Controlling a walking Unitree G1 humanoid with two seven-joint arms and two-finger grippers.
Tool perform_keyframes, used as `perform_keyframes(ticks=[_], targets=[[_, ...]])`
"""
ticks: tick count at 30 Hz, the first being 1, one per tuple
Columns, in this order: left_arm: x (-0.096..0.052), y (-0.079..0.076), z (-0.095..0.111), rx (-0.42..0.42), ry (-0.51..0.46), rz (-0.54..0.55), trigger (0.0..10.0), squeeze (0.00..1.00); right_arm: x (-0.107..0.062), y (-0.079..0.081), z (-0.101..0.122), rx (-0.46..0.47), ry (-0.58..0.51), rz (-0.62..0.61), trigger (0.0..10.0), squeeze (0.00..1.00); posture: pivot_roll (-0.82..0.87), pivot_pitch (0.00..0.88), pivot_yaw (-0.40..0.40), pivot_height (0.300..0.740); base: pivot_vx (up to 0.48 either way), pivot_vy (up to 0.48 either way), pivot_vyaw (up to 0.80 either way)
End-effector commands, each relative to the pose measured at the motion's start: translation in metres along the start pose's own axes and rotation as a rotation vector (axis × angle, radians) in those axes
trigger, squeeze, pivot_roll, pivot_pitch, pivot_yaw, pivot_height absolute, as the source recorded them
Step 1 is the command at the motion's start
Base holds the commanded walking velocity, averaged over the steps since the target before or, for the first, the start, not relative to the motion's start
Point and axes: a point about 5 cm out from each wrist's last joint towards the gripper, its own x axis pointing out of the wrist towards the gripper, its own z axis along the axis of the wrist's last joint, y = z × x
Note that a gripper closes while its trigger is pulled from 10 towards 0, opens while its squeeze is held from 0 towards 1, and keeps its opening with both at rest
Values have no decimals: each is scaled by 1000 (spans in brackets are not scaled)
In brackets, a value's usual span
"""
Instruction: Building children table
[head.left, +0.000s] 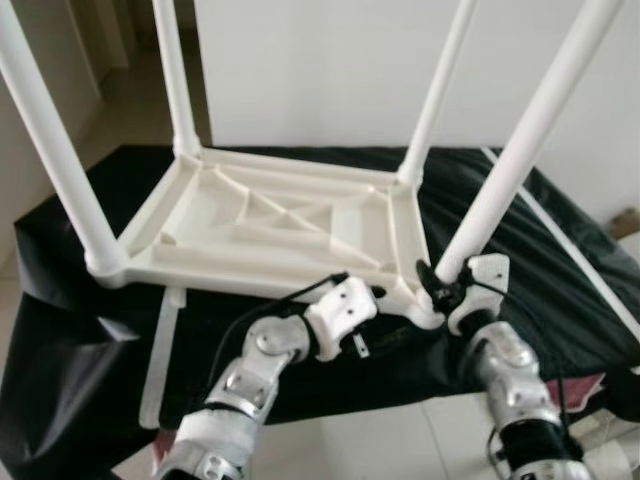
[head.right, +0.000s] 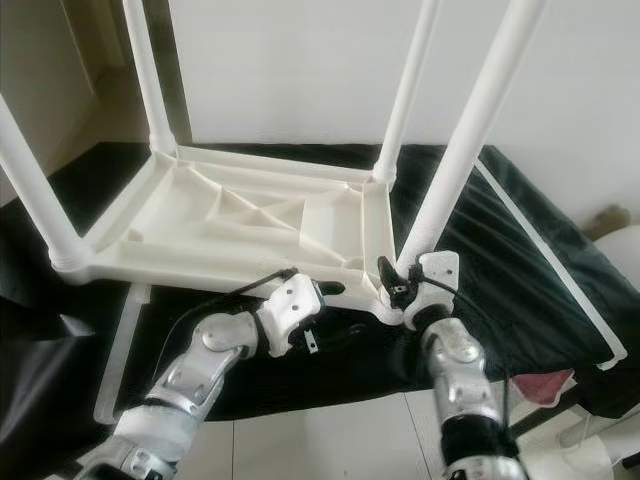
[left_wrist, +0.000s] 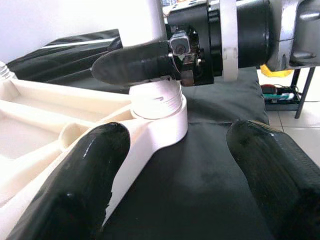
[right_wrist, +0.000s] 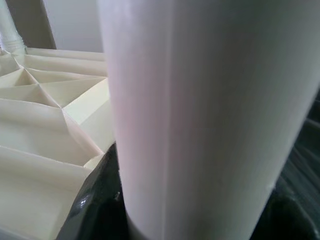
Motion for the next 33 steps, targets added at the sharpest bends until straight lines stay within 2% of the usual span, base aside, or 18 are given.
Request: perform_keyframes(ticks=[1, 2, 4, 7, 13, 16, 23, 24, 25, 26, 33], targets=[[-3, 8, -3, -10, 20, 190, 10000, 0, -9, 9, -23, 99, 92, -148, 10000, 0, 84, 0, -59, 740, 0, 0, 0], [-5, 8, -3, -7, 23, 193, 10000, 0, -11, 12, -24, 104, 98, -223, 10000, 0, 93, 0, -64, 740, 0, 0, 0], [-5, 8, -3, -7, 23, 193, 10000, 0, -11, 12, -24, 104, 98, -223, 10000, 0, 93, 0, -64, 740, 0, 0, 0], [-8, 8, -4, -16, 20, 194, 10000, 0, -15, 23, -27, 146, 84, -370, 10000, 0, 102, 0, -68, 740, 0, 0, 0], [-10, 7, -3, -23, 16, 197, 10000, 0, -15, 36, -26, 162, 85, -380, 10000, 0, 108, 0, -71, 740, 0, 0, 0], [-9, 8, -3, -25, 11, 203, 10000, 0, -16, 30, -22, 152, 79, -400, 10000, 0, 109, 0, -73, 740, 0, 0, 0], [-9, 9, 0, -30, 2, 214, 10000, 0, -17, 29, -16, 145, 66, -423, 10000, 16, 108, 0, -77, 740, 0, 0, 0], [-9, 9, 1, -30, -2, 218, 10000, 0, -17, 29, -14, 134, 55, -420, 10000, 157, 109, 0, -79, 740, 0, 0, 0], [-10, 9, 1, -32, -5, 219, 10000, 0, -17, 30, -12, 132, 43, -410, 10000, 388, 109, 0, -81, 740, 0, 0, 0], [-10, 9, 2, -32, -6, 220, 10000, 0, -16, 31, -10, 137, 36, -395, 10000, 1000, 109, 0, -81, 740, 0, 0, 0], [-12, 9, 3, -30, -7, 222, 10000, 0, -15, 33, -2, 152, 3, -313, 10000, 1000, 115, 0, -89, 740, 0, 0, 0]])
